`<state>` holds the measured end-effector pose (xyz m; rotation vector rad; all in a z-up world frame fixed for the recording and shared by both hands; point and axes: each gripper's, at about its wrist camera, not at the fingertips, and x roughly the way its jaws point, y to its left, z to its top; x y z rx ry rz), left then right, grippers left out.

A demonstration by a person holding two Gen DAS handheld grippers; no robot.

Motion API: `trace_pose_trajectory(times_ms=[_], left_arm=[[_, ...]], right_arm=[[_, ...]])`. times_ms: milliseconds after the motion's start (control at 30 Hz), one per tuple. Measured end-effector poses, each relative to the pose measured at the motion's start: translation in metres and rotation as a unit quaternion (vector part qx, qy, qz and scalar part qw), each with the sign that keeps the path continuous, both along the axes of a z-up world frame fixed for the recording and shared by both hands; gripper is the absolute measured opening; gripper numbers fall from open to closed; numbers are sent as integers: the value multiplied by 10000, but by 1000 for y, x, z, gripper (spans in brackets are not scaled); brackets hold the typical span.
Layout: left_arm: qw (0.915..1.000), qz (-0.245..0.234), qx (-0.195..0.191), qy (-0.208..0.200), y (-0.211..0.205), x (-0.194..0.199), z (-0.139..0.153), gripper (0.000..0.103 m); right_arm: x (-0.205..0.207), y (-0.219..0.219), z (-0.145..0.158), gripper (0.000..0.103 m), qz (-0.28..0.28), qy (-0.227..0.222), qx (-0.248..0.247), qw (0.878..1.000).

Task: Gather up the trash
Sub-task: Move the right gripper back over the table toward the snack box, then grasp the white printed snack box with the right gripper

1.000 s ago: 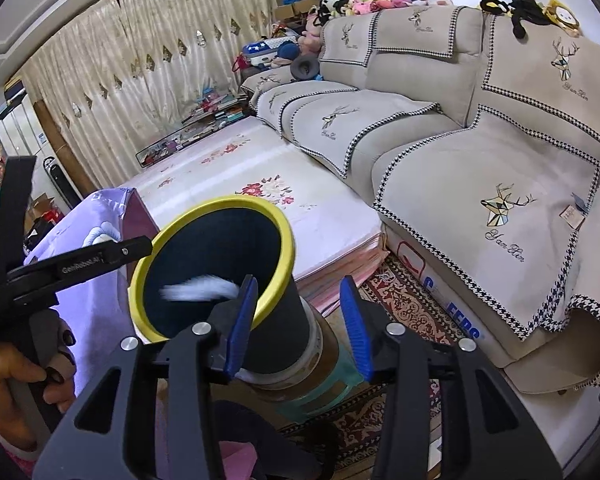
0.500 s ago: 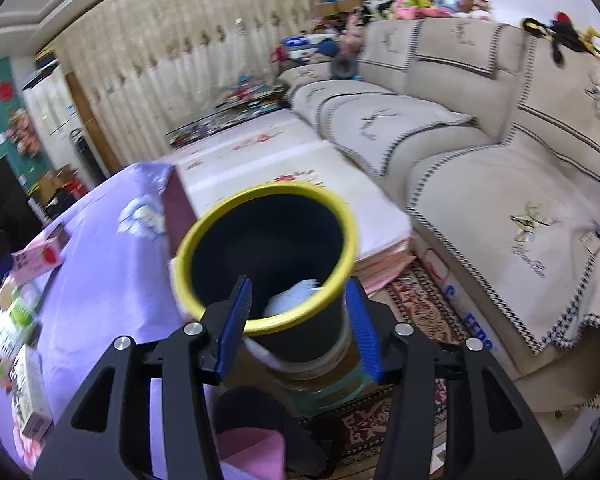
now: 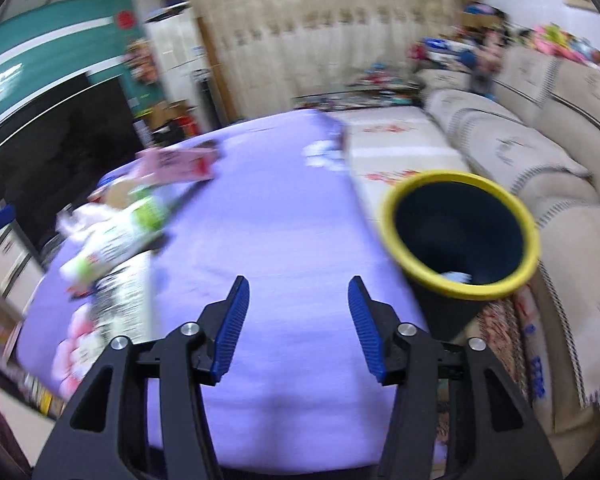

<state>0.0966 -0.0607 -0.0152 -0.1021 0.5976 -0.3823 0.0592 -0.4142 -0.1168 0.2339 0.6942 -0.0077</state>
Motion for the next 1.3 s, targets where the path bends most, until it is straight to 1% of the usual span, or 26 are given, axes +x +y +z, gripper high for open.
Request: trace_pose_trajectory(times_ms=[100,133,167,200,233,267,300,333,400,433,500,600,667,800,833,900,967,1000,1067,1200,1300], left_arm=[[9998,107,28,-143,22,-11,6,98],[9997,119,60,-187,28,-16,7,98],[9996,136,94,-233,34,-20,8,98],[9995,148,104,-266,38,-25,9,98],[9994,151,97,-283,41,-28,8,98],[9994,152,93,-283,38,-30,9,98],[9994,156,93,-278,37,-31,10,98],[9994,167,96,-273,39,-33,9,98],[9993,238,112,-260,38,-34,10,98],[9992,271,93,-263,40,-34,10,98],[9992,290,61,-268,42,-36,11,98],[9993,290,15,-245,42,-33,10,98],[9994,274,17,-203,40,-31,9,98],[9996,236,23,-148,35,-28,6,98],[9996,232,23,-134,34,-26,6,98],[9997,207,27,-95,31,-24,4,98],[9998,204,38,-69,30,-22,2,98],[9998,202,36,-52,30,-20,0,98],[9998,196,25,-15,29,-18,-3,98],[9998,182,20,17,28,-17,-6,98],[9999,171,1,20,29,-16,-7,98]], right_arm=[[-2,35,3,56,584,-100,126,9982],[-4,43,3,59,724,-129,127,9972],[-8,53,4,64,874,-157,124,9960],[-9,62,5,66,1037,-187,121,9944],[-11,73,5,71,1259,-229,125,9917],[-13,82,5,74,1436,-267,125,9892],[-13,89,5,82,1559,-289,109,9873],[-13,98,4,85,1686,-301,47,9852],[-13,111,1,87,1801,-334,-137,9830],[-12,118,-2,87,1854,-323,-268,9818],[-12,125,-9,87,1900,-287,-341,9808],[-5,128,-21,87,1876,-144,-337,9816],[1,127,-27,87,1834,-38,-425,9821],[9,130,-36,87,1913,-11,-409,9807],[11,132,-39,86,1924,-1,-454,9803],[13,134,-43,81,1973,39,-454,9793],[16,135,-49,72,2014,144,-426,9785],[18,135,-51,71,2009,174,-455,9784],[17,136,-52,70,1992,115,-516,9785],[15,134,-49,69,1986,51,-476,9789],[7,126,-37,68,2012,-140,-348,9788]])
